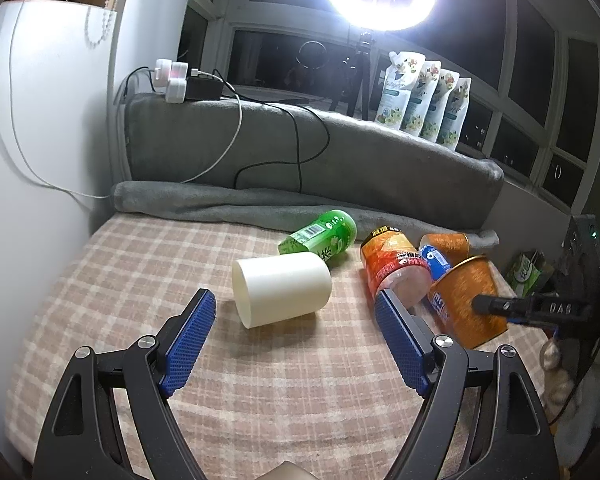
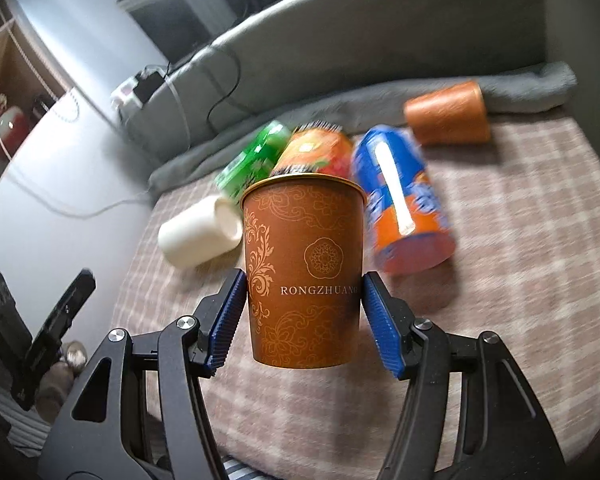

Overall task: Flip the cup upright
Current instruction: 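Lift the copper cup with the right tool and carry it toward the left tool, then set the cup down and close the left tool around it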

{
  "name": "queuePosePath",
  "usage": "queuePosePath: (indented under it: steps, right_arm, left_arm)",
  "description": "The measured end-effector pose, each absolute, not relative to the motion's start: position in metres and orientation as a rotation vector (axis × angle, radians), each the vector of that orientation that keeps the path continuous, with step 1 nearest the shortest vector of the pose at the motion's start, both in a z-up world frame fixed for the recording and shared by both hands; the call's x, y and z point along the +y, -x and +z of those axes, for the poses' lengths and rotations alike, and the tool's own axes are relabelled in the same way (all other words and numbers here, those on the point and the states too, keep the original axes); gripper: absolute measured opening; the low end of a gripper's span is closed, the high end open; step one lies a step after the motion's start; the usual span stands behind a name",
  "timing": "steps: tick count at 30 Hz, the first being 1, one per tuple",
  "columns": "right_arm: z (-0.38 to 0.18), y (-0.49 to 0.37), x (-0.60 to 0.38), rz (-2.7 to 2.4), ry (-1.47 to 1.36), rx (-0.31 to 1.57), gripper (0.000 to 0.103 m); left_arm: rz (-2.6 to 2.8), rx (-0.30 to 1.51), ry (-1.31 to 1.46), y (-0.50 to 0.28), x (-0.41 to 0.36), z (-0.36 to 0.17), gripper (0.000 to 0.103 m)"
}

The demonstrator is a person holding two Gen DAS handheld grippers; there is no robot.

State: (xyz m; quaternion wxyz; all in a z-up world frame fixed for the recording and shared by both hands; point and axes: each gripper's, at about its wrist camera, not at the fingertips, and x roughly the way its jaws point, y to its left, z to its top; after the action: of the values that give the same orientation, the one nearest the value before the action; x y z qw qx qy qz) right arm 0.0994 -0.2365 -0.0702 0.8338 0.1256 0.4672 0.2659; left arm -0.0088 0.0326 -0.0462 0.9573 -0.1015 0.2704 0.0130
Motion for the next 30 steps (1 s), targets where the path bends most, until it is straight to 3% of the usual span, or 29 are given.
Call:
queuePosePath:
  steps: [26,30]
  right_arm:
    - [-0.107,-0.102,-0.178,0.629,-0.215,1.121,0.064]
    - [-0.106,-0.102,-0.18,0.635,-0.229,1.116,0.072]
  left_arm:
    - [-0.001,0.585,0.213,0.003,0.028,-0.055,0.082]
    - [-0.002,0.588,0.216,0.003,0.028,-0.056,0.082]
